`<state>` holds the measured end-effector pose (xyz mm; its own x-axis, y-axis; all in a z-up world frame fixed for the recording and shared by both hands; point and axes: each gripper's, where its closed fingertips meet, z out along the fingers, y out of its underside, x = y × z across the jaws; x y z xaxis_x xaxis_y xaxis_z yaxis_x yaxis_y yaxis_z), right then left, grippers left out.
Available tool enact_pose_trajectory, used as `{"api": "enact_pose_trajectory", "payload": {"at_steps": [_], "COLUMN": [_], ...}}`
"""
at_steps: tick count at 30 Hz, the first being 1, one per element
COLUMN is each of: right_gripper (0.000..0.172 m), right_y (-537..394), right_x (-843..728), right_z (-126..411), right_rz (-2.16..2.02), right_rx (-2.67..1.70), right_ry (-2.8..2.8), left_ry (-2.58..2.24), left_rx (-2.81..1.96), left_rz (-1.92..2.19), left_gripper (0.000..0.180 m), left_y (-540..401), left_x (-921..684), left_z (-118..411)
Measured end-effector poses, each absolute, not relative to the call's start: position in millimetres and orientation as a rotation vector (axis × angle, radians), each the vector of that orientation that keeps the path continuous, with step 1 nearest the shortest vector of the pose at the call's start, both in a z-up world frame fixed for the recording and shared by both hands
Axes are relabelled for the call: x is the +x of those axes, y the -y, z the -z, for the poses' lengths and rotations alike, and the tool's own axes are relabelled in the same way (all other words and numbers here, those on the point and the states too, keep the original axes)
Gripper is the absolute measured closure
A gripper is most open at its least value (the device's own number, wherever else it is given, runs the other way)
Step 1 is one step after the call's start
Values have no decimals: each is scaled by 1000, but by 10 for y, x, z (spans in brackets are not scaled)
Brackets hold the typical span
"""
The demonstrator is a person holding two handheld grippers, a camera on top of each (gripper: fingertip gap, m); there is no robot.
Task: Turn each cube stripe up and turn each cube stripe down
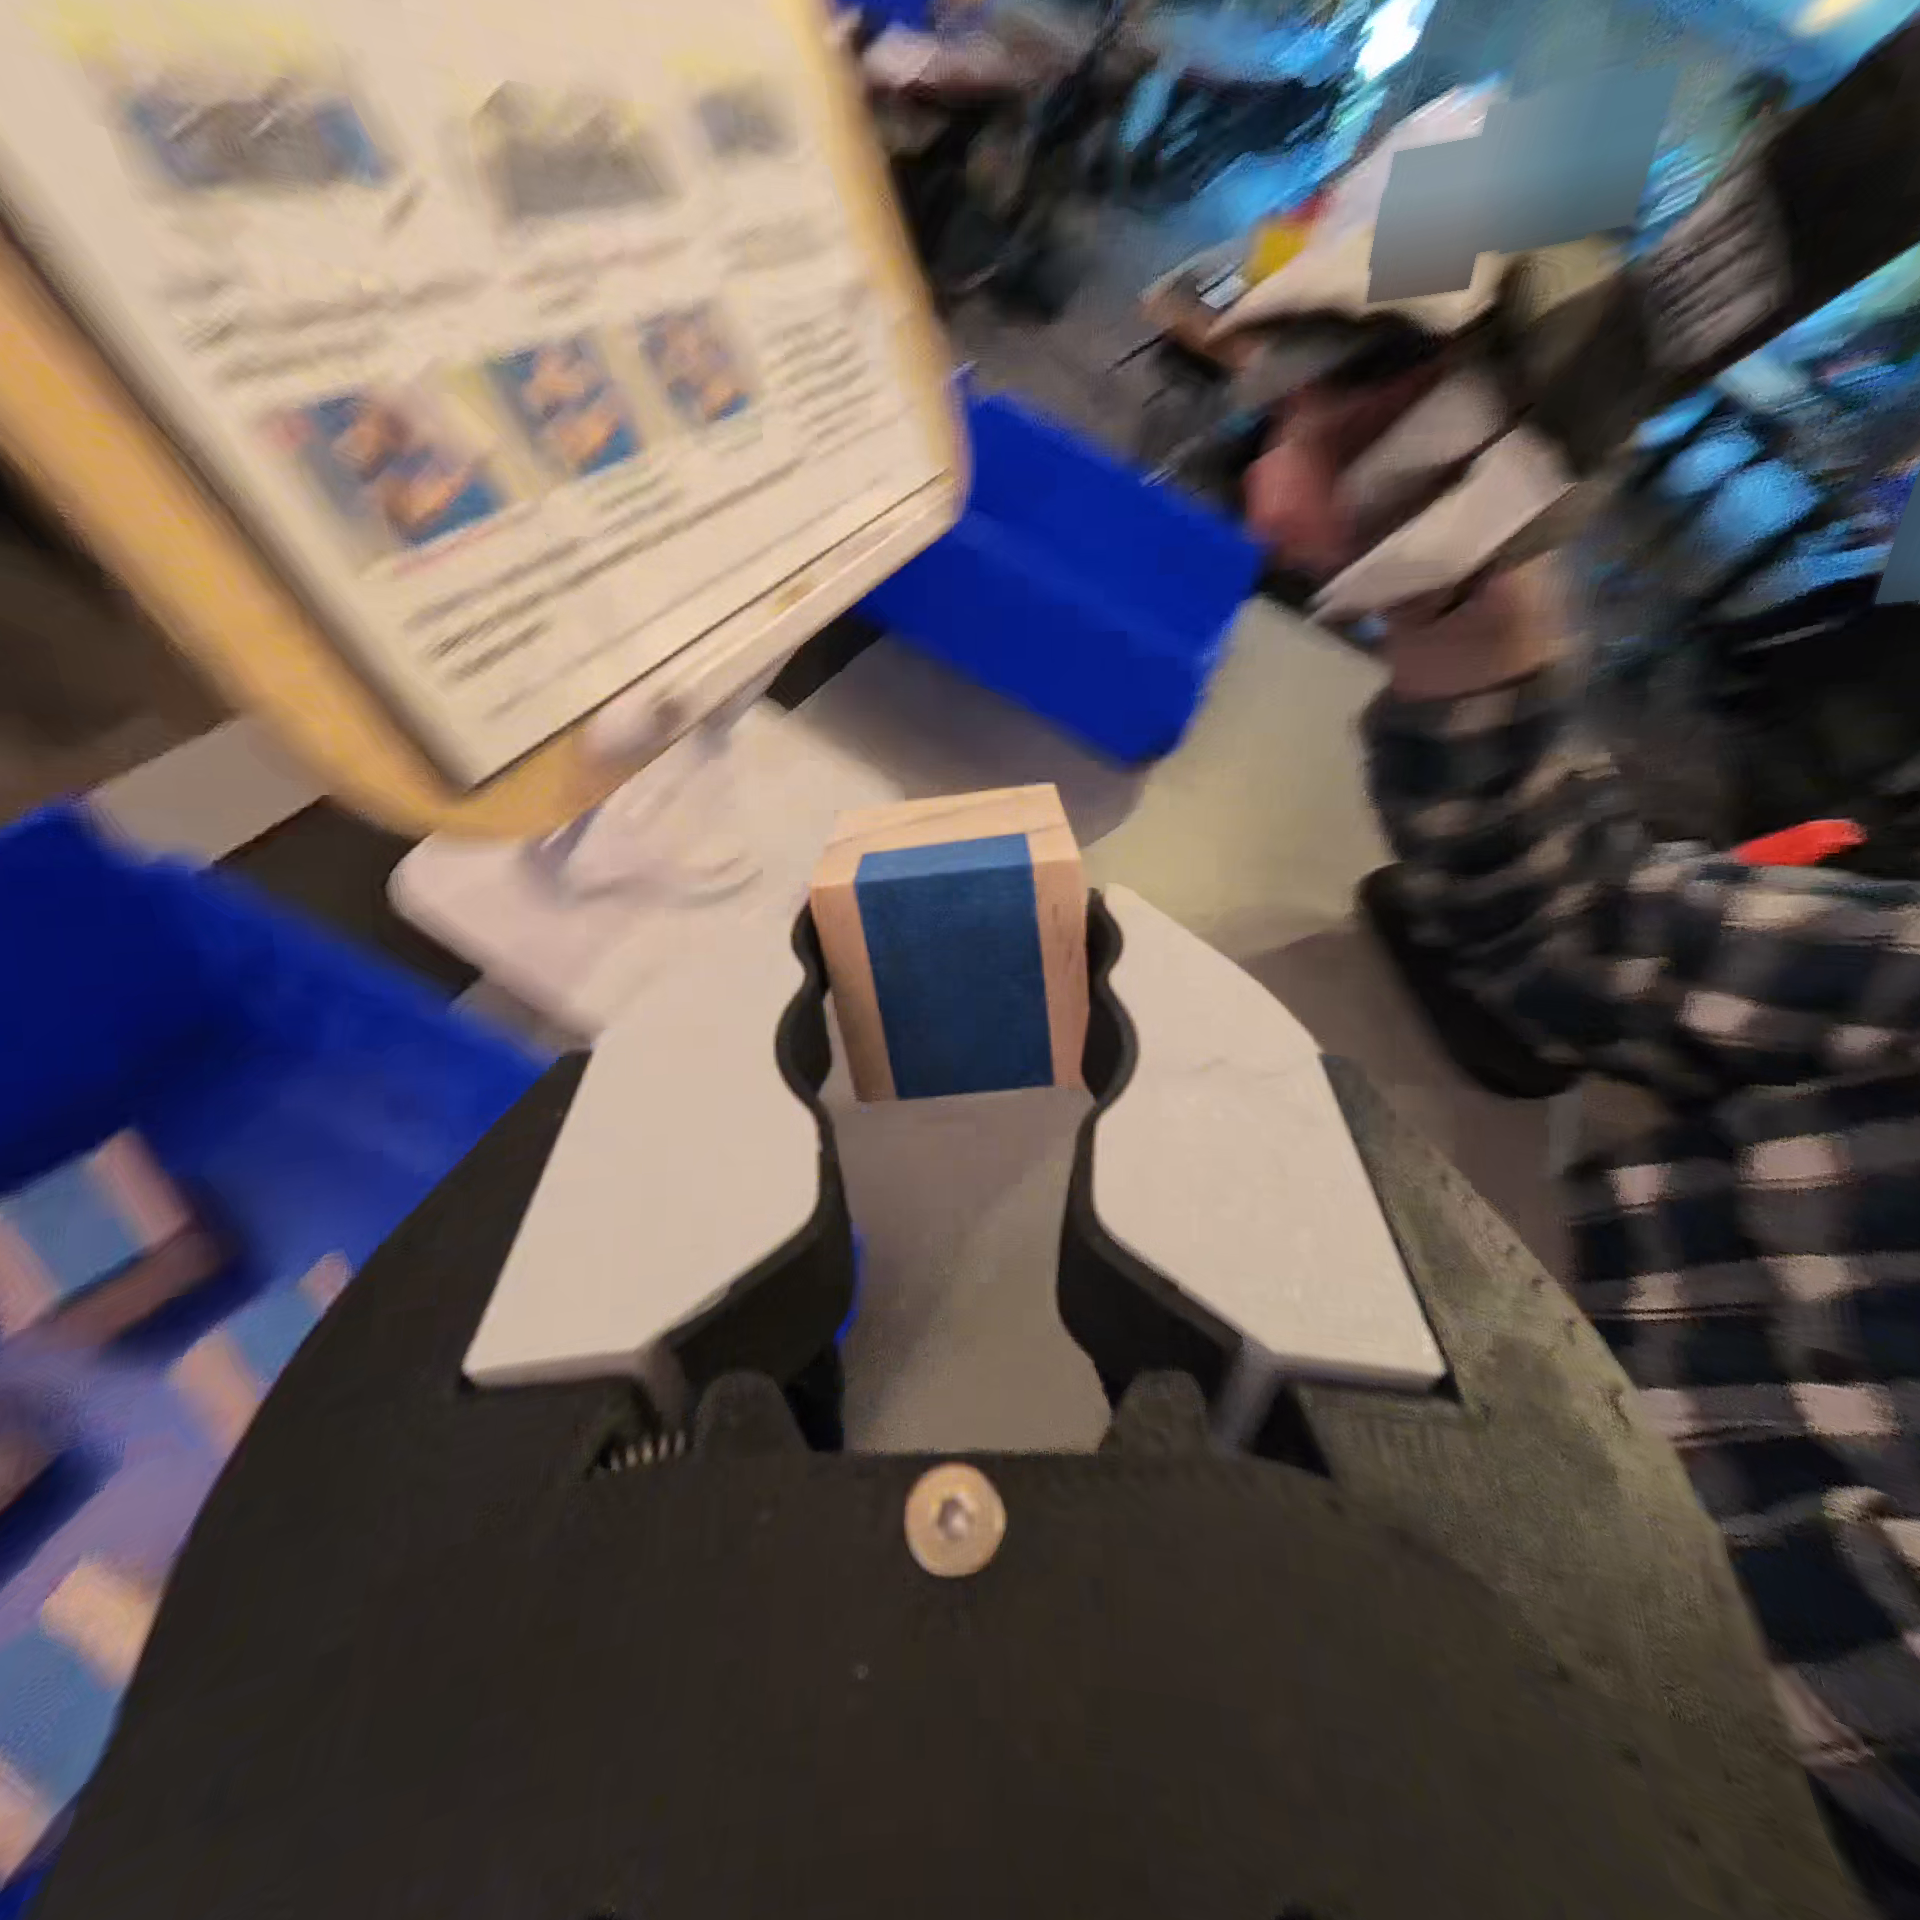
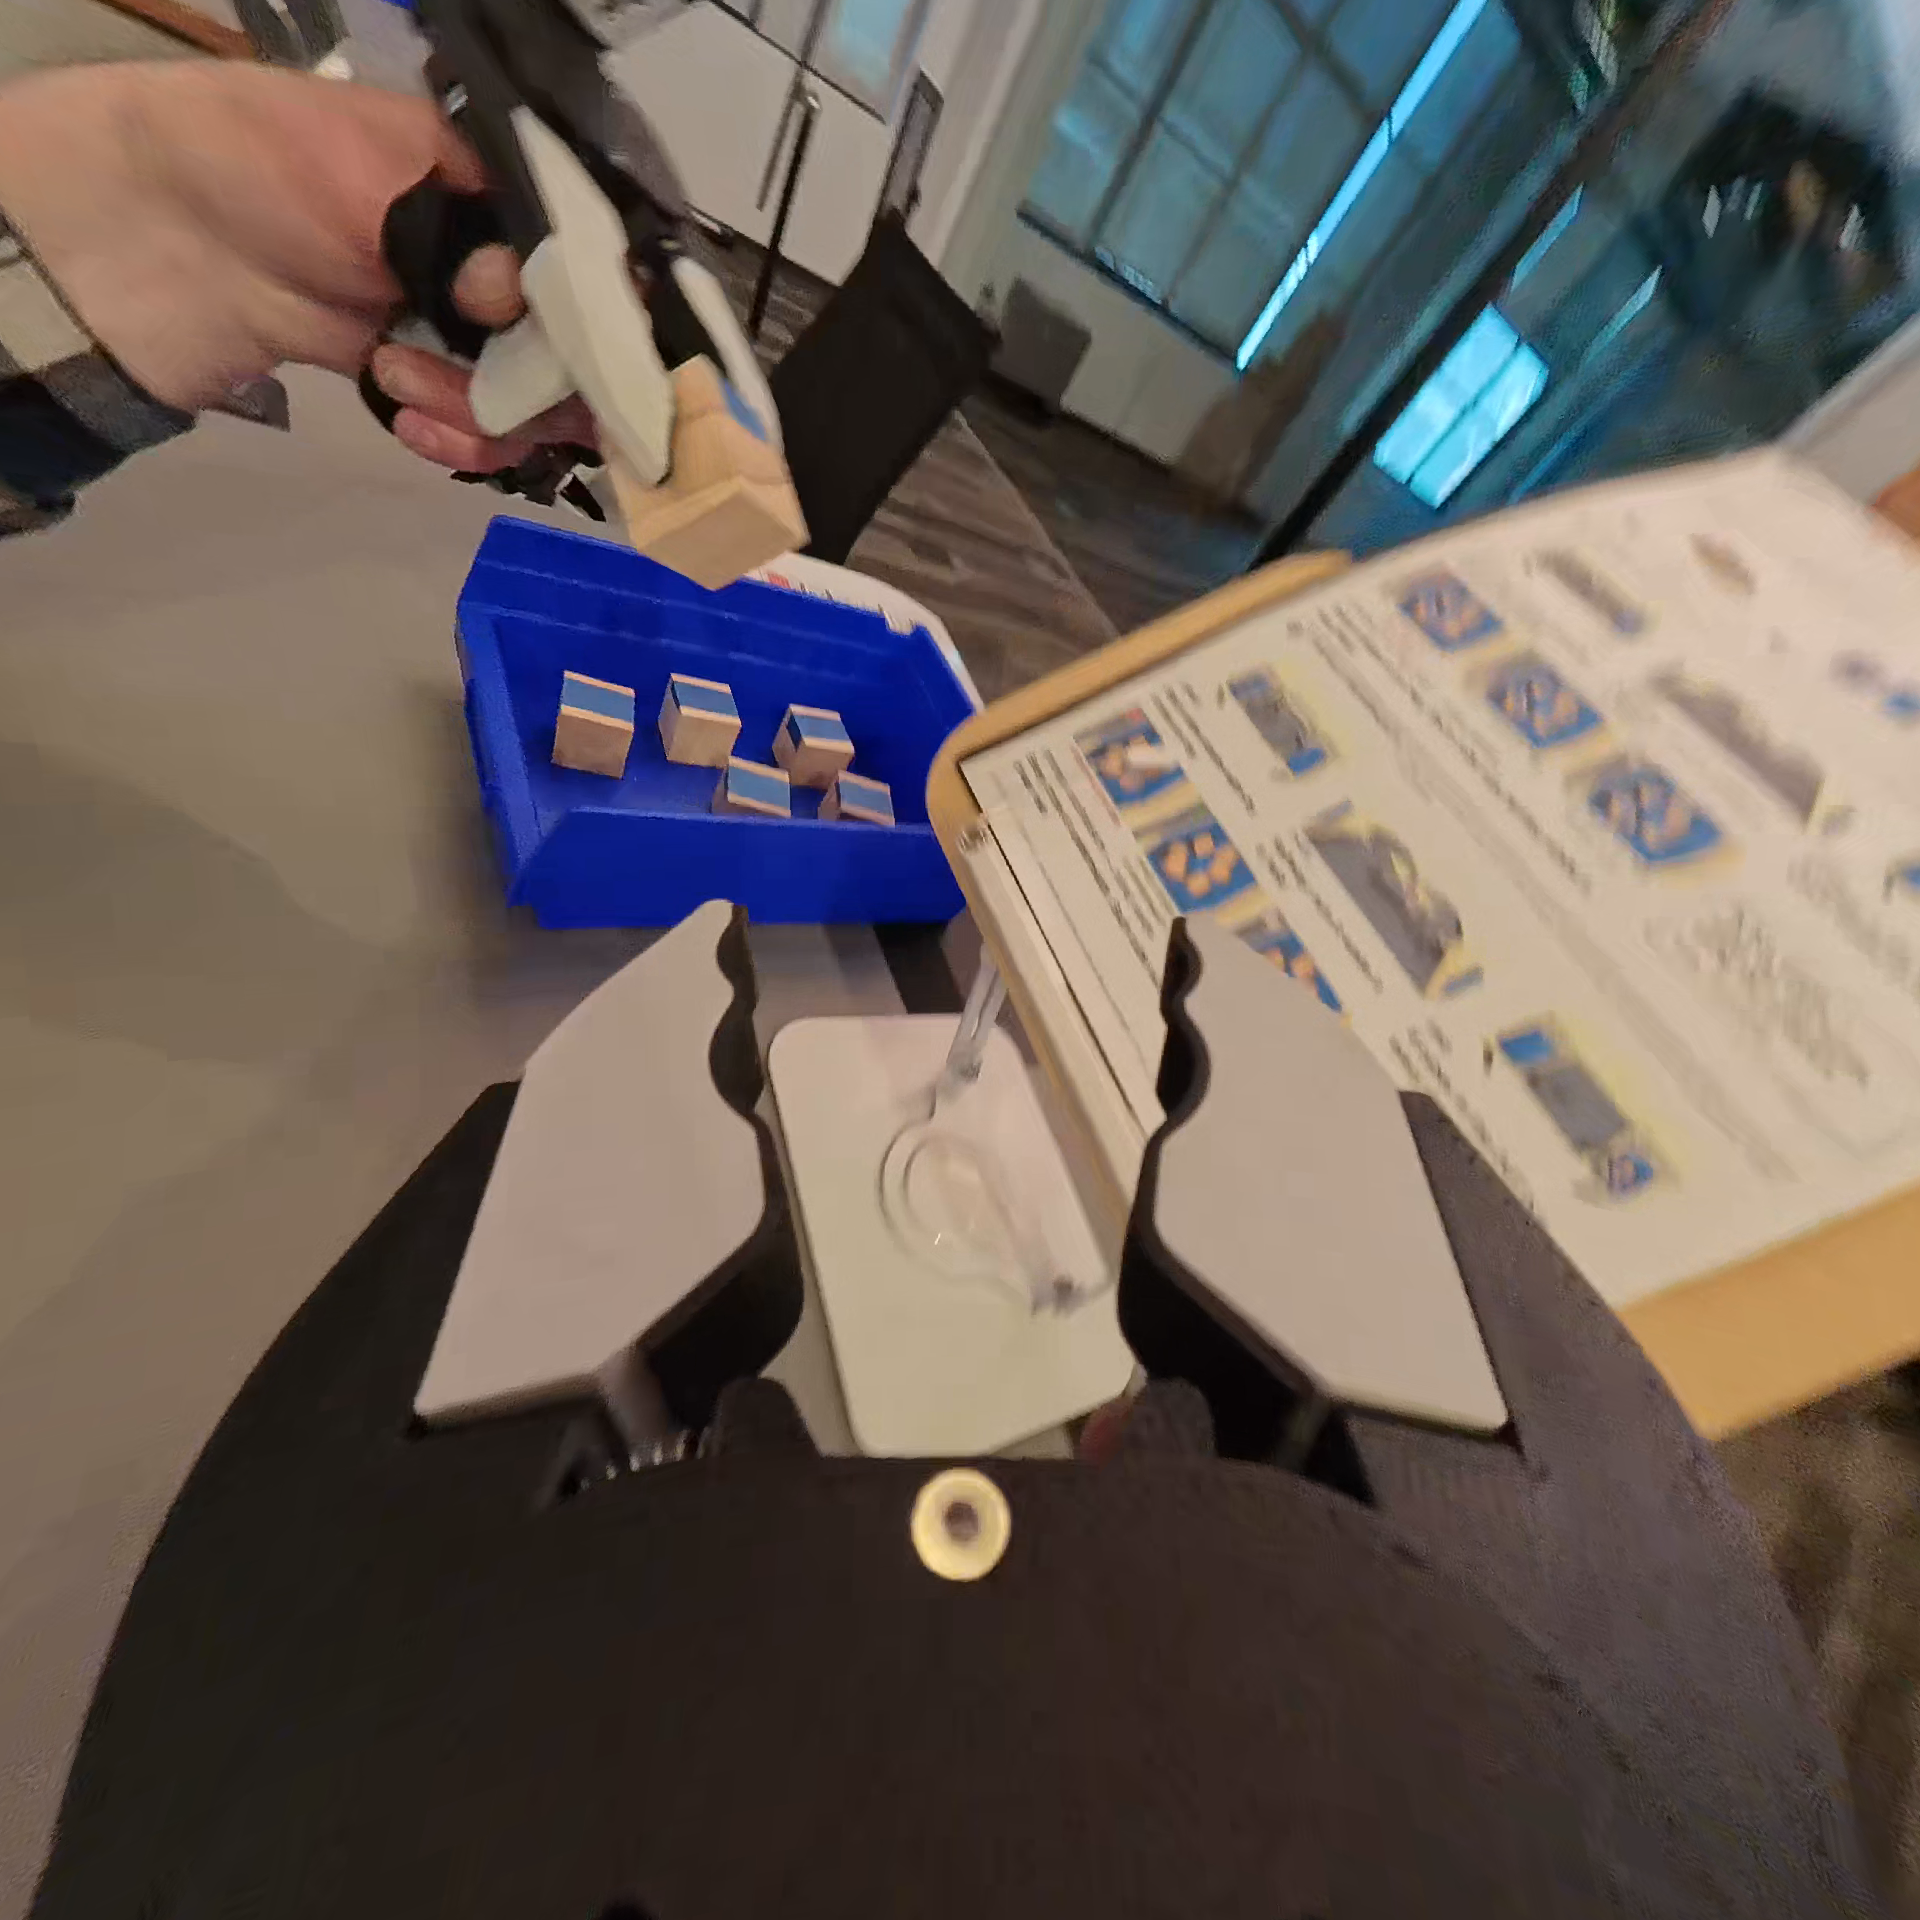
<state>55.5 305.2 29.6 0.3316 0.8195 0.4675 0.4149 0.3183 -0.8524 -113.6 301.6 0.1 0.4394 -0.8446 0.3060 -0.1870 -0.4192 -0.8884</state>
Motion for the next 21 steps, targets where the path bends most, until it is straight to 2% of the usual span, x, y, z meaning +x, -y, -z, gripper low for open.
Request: {"api": "enact_pose_trajectory", "payload": {"at_steps": [4, 10, 17, 20, 21], "right_gripper": [100, 104, 122, 118, 122], "right_y": [-2699, -2520, -2511, -2493, -2481], "right_x": [61, -231, -220, -229, -227], "right_z": [-213, -174, -115, -68, -73], "right_rz": [-260, -194, -144, -101, -97], "right_rx": [-1023, -878, -827, -811, -803], "right_ry": [1394, 1362, 1398, 1436, 1439], "left_ry": [-968, -1001, -1016, -1019, -1026], "left_rx": [-1679, -1599, -1556, -1518, -1513], "left_rz": [1282, 1647, 1759, 1795, 1793], "left_gripper": [134, 134, 135, 135, 135], "left_y": [-2731, -2576, -2501, -2457, -2445], "left_x": [-640, -123, 29, 22, 26], "left_z": [-230, -91, -54, -115, -120]}}
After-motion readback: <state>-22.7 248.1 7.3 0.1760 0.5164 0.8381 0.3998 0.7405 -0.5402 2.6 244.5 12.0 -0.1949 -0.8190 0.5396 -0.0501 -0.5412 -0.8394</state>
